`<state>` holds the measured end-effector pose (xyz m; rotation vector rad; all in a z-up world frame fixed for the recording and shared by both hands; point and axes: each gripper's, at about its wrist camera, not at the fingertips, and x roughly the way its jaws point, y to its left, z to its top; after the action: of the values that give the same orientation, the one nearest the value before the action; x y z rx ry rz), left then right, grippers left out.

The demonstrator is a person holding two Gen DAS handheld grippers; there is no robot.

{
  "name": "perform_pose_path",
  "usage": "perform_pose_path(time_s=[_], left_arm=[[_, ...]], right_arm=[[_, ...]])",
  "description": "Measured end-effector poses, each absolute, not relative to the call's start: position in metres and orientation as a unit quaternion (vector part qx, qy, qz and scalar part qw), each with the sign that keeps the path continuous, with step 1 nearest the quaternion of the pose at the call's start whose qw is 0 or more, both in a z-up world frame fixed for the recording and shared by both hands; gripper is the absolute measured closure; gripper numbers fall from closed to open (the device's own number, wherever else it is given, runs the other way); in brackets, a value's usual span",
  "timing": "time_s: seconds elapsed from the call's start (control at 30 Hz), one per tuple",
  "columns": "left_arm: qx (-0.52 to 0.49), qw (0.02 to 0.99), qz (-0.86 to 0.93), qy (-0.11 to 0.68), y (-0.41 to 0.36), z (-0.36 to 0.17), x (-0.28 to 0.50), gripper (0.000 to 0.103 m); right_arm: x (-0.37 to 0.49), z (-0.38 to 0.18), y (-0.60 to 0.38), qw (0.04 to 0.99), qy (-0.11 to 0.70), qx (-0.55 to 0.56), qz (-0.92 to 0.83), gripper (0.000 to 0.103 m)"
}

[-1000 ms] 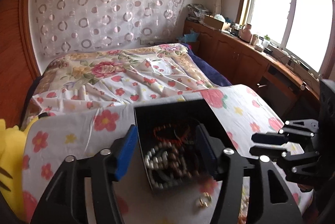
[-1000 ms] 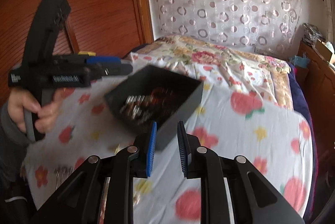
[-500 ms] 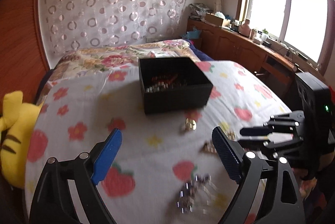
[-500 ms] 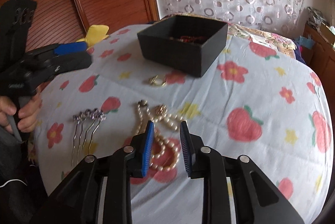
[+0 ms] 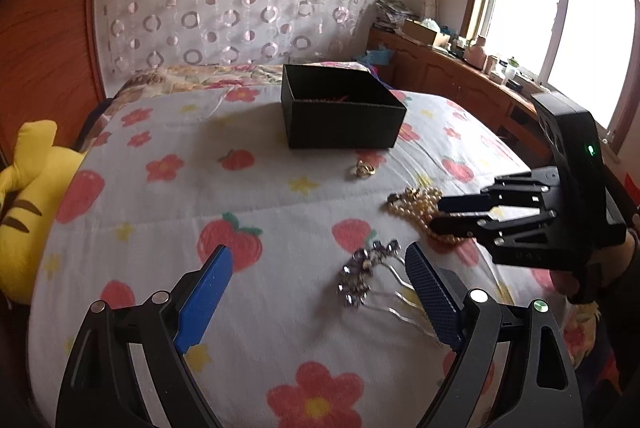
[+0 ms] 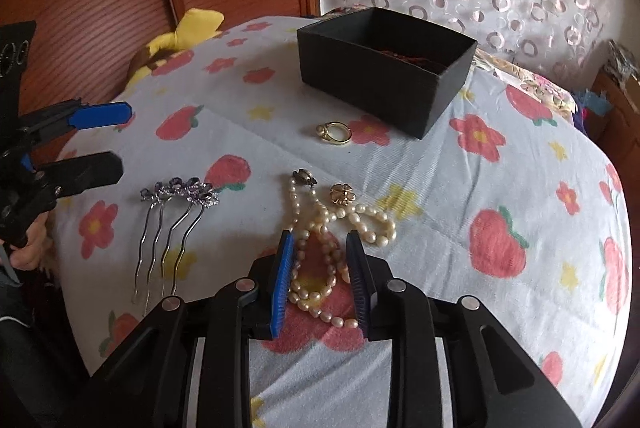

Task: Organize jewelry
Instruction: 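Grasp the silver hair comb with the left tool while the right grasps the pearl necklace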

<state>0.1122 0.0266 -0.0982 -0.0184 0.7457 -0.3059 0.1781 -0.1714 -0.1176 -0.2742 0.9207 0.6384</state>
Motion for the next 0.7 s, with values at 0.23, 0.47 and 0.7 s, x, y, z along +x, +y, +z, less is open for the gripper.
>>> perform_pose_path(time_s=[0.23,0.47,0.7], left_arm=[[-0.003,0.914,-0.158,0.375,0.02,-0.105,0.101,0.019],[-0.017,0.9,-0.182,0.396,0.013,-0.115,0.088,0.031],[-0.035,0.883,-0.198,0.424,0.001,-0.126,0.089,0.068]], right_arm=[[0.167,-0.112,-0.18,0.849,0.416,-0.124,0.303,0.098],[0.152,-0.097,-0.212,0.884,0.374,-0.104,0.261,0.098],[0.154,-0.104,-0.225,0.885,0.379,-0.082,0.26,0.098]])
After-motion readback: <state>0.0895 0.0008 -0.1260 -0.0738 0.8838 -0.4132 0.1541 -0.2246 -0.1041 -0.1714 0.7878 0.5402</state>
